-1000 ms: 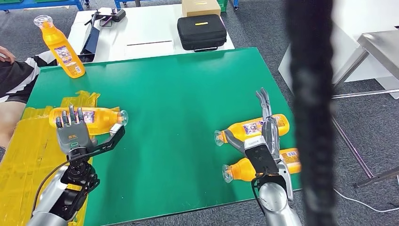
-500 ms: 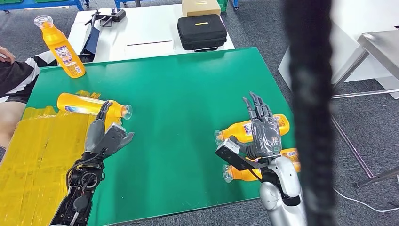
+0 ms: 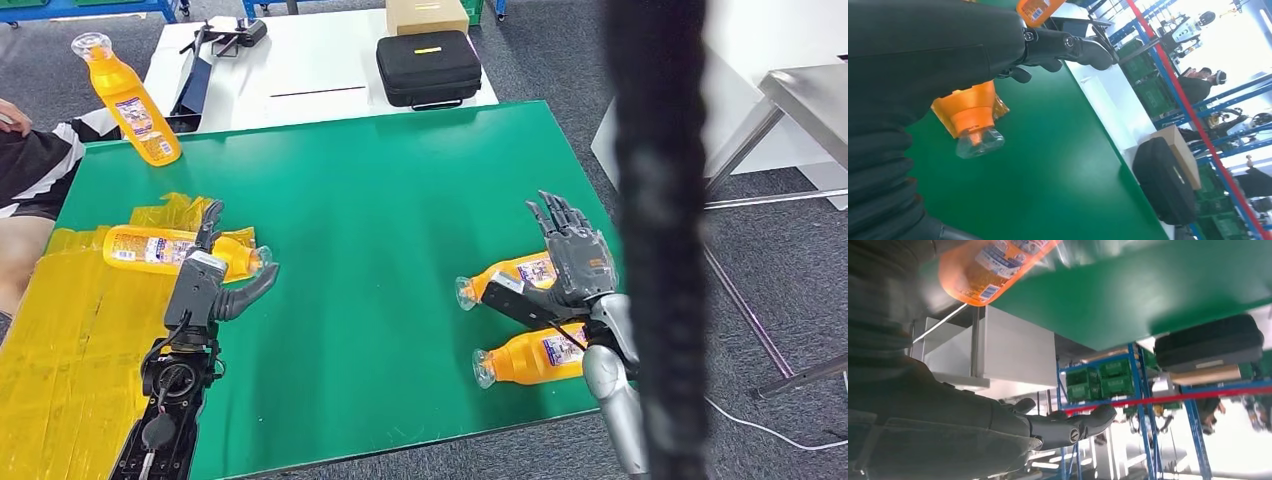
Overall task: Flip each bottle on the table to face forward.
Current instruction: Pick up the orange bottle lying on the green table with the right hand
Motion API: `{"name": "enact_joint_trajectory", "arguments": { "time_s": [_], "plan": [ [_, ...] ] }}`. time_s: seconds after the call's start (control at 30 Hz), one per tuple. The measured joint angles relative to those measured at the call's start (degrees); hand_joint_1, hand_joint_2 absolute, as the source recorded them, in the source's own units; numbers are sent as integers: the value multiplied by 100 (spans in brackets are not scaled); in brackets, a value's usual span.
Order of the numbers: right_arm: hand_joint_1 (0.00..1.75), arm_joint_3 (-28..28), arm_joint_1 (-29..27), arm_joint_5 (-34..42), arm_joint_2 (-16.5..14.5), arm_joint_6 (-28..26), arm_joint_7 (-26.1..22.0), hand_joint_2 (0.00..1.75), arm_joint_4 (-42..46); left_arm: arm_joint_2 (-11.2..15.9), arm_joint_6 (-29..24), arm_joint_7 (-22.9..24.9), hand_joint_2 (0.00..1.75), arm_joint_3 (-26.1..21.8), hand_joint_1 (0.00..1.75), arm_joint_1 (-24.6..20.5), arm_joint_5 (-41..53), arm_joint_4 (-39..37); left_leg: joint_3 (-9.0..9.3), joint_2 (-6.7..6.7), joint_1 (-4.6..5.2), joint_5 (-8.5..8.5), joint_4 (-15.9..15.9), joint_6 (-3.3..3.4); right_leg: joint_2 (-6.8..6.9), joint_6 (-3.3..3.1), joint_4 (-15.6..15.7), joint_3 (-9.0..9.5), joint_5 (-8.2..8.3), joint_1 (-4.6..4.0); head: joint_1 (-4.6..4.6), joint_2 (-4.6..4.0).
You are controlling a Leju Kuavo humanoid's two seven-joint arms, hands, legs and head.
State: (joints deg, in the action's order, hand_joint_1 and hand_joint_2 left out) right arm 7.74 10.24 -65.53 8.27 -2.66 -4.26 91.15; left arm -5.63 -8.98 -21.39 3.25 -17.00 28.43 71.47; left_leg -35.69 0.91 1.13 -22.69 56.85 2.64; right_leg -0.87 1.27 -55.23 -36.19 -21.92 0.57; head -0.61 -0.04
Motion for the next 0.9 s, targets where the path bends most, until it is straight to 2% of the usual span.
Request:
{"name": "enact_joint_trajectory", "arguments": {
  "time_s": [0.4,0.9],
  "plan": [
    [0,8,679,146,351,189,-32,175,-1183,-46,-231,-24,175,9,0,-220,-454,-255,-1,0,2,0,1,1,1,3,0,0,2,1,-1,0],
    [0,251,1361,57,500,301,60,175,-2673,-60,-432,-49,175,20,0,-262,-750,-462,-2,2,2,1,1,2,3,3,-1,0,2,1,-1,0]
  ]
}}
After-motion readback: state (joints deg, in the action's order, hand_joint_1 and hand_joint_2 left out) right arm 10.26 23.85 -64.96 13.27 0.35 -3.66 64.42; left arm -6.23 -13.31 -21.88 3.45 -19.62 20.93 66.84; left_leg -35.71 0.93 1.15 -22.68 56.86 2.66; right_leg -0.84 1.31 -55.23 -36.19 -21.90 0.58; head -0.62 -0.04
